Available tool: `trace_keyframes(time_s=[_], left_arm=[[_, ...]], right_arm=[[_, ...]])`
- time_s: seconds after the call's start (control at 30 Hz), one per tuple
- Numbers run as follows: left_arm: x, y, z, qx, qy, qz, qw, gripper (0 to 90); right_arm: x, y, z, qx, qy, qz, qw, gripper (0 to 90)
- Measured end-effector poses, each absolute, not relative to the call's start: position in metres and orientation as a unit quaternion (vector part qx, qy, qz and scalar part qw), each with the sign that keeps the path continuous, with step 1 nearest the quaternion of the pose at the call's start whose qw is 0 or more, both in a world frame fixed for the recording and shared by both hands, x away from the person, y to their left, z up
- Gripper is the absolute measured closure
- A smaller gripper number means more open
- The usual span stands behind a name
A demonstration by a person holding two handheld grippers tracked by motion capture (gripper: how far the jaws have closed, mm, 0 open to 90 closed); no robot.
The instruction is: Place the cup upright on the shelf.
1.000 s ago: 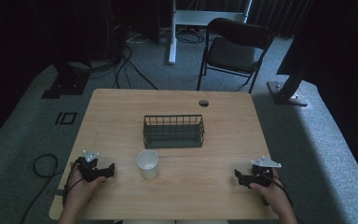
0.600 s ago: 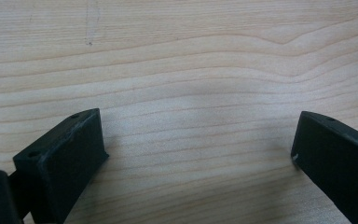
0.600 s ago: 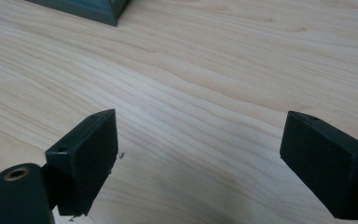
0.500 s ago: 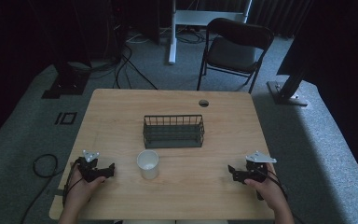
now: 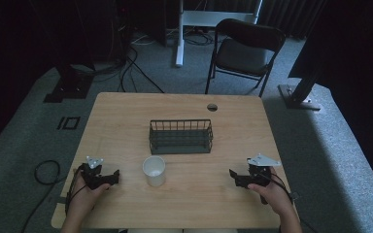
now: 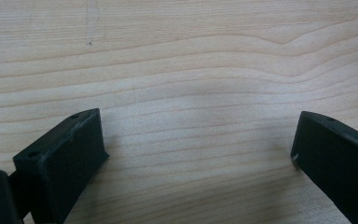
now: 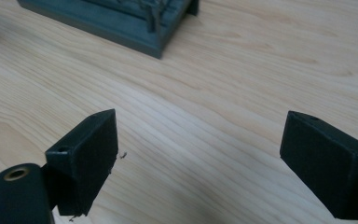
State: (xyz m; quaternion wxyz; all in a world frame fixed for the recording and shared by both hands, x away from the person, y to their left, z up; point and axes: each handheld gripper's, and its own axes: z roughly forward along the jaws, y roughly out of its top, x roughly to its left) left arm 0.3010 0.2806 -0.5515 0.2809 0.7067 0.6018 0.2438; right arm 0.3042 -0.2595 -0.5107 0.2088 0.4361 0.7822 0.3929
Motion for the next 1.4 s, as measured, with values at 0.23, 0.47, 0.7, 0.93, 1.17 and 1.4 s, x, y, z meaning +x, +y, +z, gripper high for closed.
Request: trace_keyframes(time_s=[0.23,0.47,0.7,0.93,1.17,1.4], left_arm=[[0.301,0.281,-0.552,0.707,0.602,0.244,0.281,3.0],[0.301,0.281,-0.552,0.707,0.602,0.244,0.281,3.0],[0.301,0.281,-0.552,0.707,0.602,0.244,0.281,3.0],[0.301,0.281,-0.551,0.707,0.602,0.244,0.281,3.0],[0.301,0.281,-0.552,0.707,0.602,0.244,0.281,3.0],[0.301,0.281,-0.552,0.707,0.602,0.244,0.281,3.0]], right_arm=[[0.305,-0.246,-0.505,0.413,0.789,0.407,0.202,10.9],[0.305,-0.227,-0.502,0.384,0.801,0.420,0.187,11.0],[0.306,-0.209,-0.501,0.362,0.808,0.432,0.172,11.0],[0.306,-0.193,-0.502,0.345,0.815,0.438,0.159,11.0],[0.305,-0.179,-0.500,0.326,0.822,0.442,0.153,11.0],[0.304,-0.164,-0.500,0.307,0.830,0.443,0.144,11.0]])
